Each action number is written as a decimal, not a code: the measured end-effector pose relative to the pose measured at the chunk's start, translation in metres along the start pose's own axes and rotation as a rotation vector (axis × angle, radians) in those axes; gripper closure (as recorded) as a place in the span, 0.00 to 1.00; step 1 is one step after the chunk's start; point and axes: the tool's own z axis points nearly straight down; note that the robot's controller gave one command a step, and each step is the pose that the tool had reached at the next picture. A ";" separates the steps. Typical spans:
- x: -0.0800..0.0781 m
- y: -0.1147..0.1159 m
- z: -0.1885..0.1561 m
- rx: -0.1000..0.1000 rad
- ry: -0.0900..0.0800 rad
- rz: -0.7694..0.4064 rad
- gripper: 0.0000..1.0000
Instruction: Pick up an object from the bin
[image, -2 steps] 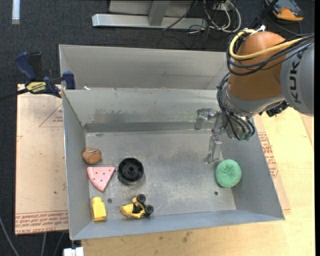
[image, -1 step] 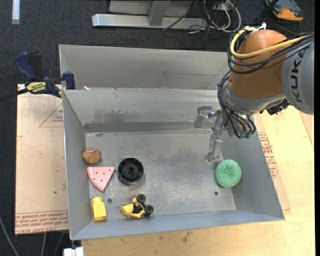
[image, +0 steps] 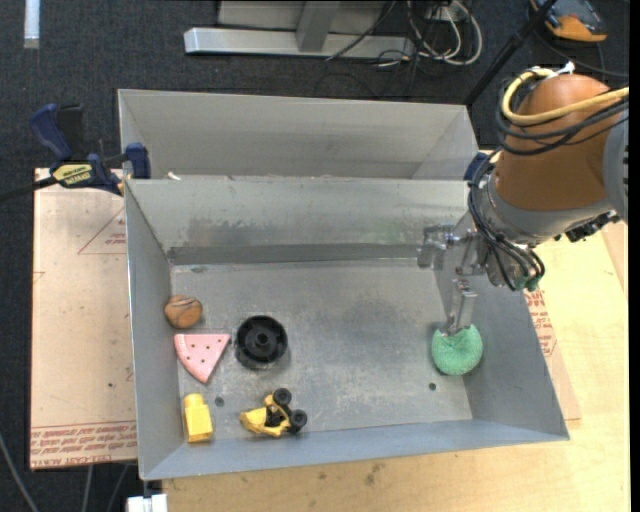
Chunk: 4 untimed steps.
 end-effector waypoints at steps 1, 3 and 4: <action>0.002 -0.030 0.012 0.005 -0.001 0.033 0.00; 0.029 -0.088 0.066 0.002 0.000 0.011 1.00; 0.029 -0.088 0.066 0.002 0.000 0.010 0.00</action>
Offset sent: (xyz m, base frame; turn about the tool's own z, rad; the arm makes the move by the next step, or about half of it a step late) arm -0.0297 -0.0805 -0.0423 -0.0685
